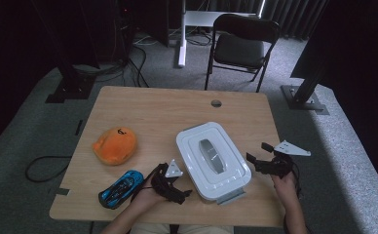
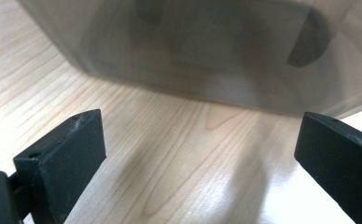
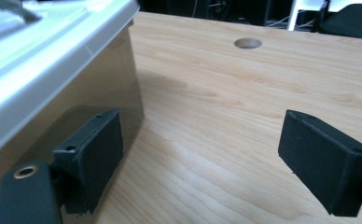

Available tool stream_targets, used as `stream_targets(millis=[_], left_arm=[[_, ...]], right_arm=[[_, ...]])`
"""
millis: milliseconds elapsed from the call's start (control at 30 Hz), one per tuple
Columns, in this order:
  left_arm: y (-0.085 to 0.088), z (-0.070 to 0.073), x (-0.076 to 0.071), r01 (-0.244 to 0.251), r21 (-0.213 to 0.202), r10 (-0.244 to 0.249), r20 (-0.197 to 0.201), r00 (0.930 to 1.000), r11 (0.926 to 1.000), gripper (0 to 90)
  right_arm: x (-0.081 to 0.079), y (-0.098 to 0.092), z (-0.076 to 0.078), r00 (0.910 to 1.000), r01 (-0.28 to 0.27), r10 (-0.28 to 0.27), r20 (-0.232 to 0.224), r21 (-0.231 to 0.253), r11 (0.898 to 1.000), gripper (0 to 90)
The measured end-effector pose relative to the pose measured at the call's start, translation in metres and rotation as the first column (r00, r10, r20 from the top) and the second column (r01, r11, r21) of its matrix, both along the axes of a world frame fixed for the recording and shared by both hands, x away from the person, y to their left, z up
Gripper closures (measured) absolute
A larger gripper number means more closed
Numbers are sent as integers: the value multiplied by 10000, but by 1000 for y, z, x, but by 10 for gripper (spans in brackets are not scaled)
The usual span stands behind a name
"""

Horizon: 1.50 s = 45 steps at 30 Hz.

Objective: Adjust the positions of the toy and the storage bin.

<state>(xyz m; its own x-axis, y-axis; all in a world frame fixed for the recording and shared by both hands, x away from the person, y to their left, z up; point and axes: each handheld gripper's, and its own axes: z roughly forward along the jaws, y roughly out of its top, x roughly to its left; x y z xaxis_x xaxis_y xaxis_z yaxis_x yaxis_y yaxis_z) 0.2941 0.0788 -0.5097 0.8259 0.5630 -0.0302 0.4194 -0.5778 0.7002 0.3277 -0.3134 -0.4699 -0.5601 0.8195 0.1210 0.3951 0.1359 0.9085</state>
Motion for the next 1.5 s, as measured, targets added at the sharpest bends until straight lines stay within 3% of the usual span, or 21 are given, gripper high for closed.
stream_targets(millis=[200, 400, 500, 667, 767, 833, 967, 1067, 1167, 1267, 1333, 1500], left_arm=[[2, -11, 2, 111, 267, -107, -128, 9999, 9996, 25], [6, -14, 1, 35, 345, -36, 40, 10000, 9994, 25], [7, -14, 1, 48, 577, -60, 204, 9998, 9983, 25], [10, -15, 0, 262, 492, -274, 247, 9993, 9984, 25], [11, -15, 0, 244, 479, -257, 261, 9993, 9986, 25], [11, -15, 0, 206, 487, -219, 262, 9994, 9986, 25], [11, -15, 0, 151, 479, -164, 252, 9995, 9987, 26], [12, -15, 0, 137, 483, -149, 252, 9996, 9987, 25], [13, -15, 0, 111, 467, -123, 261, 9996, 9988, 26], [13, -15, 0, 148, 478, -161, 266, 9995, 9987, 26], [13, -15, 0, 153, 483, -166, 266, 9995, 9987, 26], [14, -15, 0, 149, 488, -162, 263, 9995, 9987, 26]], right_arm=[[-8, -1, 21, 9996, 209, -207, 198, -144, 9997, 132], [-17, 5, 42, 9993, 77, -81, 364, 97, 9999, 129], [-23, 14, 58, 9989, -207, 200, 417, 167, 9996, 129], [-33, 33, 78, 9949, -830, 815, 597, 225, 9963, 128], [-40, 48, 88, 9932, -889, 897, 738, -134, 9959, 117], [-44, 59, 93, 9870, -1437, 1458, 680, -341, 9890, 116], [-49, 77, 97, 9804, -1898, 1913, 463, -354, 9812, 113], [-55, 91, 97, 9789, -1967, 2002, 417, -756, 9776, 113], [-58, 100, 96, 9776, -2065, 2089, 235, -799, 9752, 115], [-61, 113, 87, 9793, -2024, 2013, -208, -1150, 9725, 167], [-63, 120, 81, 9872, -1592, 1587, -156, -1552, 9750, 239], [-61, 131, 74, 9891, -1424, 1349, -587, -1507, 9783, 318]])
